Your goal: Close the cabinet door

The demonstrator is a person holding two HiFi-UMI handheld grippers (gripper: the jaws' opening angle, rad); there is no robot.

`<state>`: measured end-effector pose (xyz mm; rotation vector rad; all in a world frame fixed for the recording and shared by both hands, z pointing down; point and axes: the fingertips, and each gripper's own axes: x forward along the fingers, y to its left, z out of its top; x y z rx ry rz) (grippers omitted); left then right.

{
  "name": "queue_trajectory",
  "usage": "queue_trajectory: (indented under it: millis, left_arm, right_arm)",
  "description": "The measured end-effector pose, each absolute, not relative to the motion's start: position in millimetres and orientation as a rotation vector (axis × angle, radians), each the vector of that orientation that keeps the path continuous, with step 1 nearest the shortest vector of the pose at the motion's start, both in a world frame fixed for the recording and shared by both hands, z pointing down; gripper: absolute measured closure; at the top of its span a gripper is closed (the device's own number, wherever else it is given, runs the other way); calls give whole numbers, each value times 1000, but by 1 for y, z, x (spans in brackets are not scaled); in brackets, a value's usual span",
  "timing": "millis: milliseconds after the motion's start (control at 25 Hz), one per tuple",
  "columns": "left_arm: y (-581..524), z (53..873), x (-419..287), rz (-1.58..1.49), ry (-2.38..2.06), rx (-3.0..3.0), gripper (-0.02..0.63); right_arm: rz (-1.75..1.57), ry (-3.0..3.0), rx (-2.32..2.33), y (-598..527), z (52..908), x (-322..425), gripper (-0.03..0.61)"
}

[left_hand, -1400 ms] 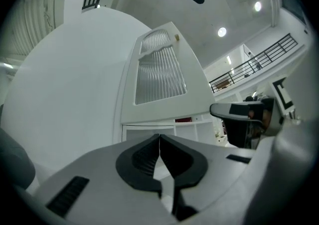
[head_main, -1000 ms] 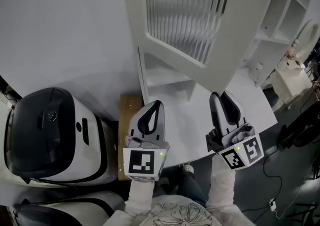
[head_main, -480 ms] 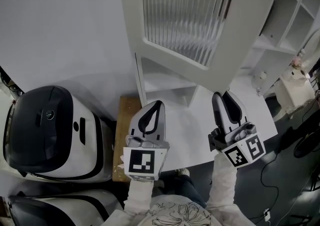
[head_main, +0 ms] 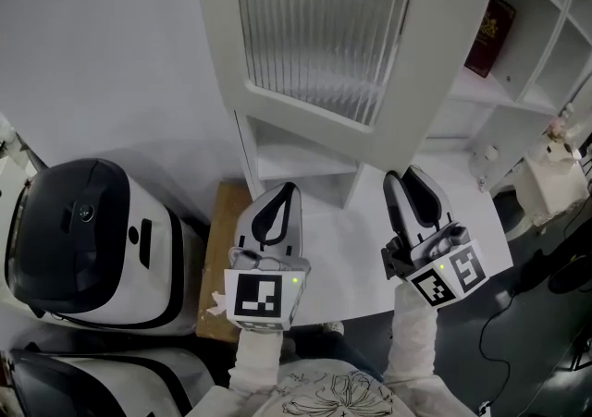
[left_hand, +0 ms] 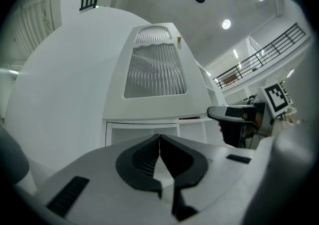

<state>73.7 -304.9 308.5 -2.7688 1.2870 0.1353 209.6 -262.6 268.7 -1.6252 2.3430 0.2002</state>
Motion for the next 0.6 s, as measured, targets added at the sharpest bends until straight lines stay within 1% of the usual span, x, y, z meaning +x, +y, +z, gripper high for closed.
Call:
queue_trajectory:
  millis: [600]
  left_arm:
    - [-323, 314, 105, 93, 1427, -2685, 609]
  right_arm:
    - [181, 2433, -1462, -290, 270, 233, 495]
